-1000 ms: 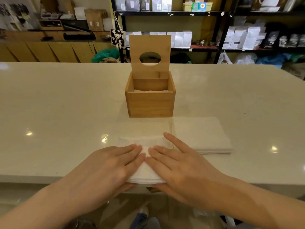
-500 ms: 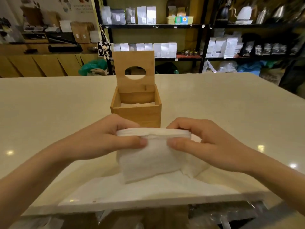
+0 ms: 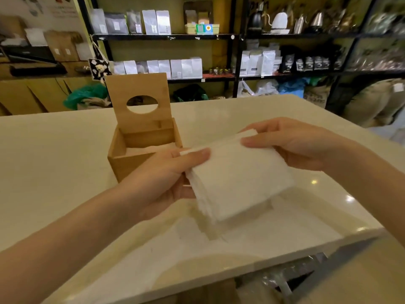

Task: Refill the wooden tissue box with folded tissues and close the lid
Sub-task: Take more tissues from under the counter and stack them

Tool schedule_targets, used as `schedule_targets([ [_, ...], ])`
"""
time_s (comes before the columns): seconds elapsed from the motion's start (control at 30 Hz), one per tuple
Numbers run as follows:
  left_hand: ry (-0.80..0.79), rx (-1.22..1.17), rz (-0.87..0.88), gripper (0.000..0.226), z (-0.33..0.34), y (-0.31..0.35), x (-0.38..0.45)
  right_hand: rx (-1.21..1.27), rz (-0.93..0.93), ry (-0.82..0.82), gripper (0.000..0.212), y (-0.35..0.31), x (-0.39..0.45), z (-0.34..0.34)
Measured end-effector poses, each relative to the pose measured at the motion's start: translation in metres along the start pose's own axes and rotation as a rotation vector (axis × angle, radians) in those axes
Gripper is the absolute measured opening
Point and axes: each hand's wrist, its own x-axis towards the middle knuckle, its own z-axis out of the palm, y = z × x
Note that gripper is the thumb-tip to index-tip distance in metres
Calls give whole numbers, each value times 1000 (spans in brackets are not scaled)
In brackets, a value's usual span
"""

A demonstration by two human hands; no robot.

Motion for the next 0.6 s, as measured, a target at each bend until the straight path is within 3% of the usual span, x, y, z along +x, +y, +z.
schedule_targets([
  [0.17, -123, -105, -207, 44, 1, -25, 7, -151, 117, 0, 24, 27, 8, -9],
  [0.23, -159, -71, -252, 43, -2, -30, 7, -245, 125, 7, 23, 34, 11, -6],
  [0.33, -105, 180, -209, 29, -6, -40, 10, -415, 118, 61, 22, 39, 17, 4],
  [0.47, -49, 502, -96, 29, -9, -46, 10, -667, 16, 192, 24, 44, 23, 15],
  [0.6, 112, 1077, 168, 39, -12, -51, 12, -858, -44, 317, 33, 54, 24, 18],
])
